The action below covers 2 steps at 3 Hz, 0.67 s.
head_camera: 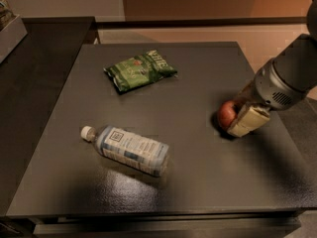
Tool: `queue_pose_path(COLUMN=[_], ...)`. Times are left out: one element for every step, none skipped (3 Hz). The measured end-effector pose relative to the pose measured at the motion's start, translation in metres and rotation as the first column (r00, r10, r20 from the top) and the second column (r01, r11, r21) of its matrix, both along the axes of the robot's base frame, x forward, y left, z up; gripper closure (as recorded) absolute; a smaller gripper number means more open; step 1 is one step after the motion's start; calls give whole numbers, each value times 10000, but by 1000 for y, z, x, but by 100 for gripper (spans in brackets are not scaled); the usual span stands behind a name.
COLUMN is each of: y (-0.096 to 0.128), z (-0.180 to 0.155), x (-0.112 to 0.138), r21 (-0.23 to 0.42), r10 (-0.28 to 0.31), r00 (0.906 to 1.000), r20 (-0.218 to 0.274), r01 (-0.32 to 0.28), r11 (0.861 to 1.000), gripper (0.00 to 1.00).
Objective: Move apple near green jalapeno chip bag
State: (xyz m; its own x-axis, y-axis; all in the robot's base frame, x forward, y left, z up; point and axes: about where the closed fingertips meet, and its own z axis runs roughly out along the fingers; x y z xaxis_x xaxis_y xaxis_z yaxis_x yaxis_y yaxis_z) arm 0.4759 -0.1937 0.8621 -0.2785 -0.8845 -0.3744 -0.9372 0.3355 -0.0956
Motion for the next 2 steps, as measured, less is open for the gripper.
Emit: queue_pose_path(y=[7, 18], z=[11, 23], x=[11, 30], r21=[154, 272], r10=[-194, -648], r00=[9996, 9970], r20=[191, 429], r01=[191, 637], r11=[9997, 9976], gripper=[86, 100])
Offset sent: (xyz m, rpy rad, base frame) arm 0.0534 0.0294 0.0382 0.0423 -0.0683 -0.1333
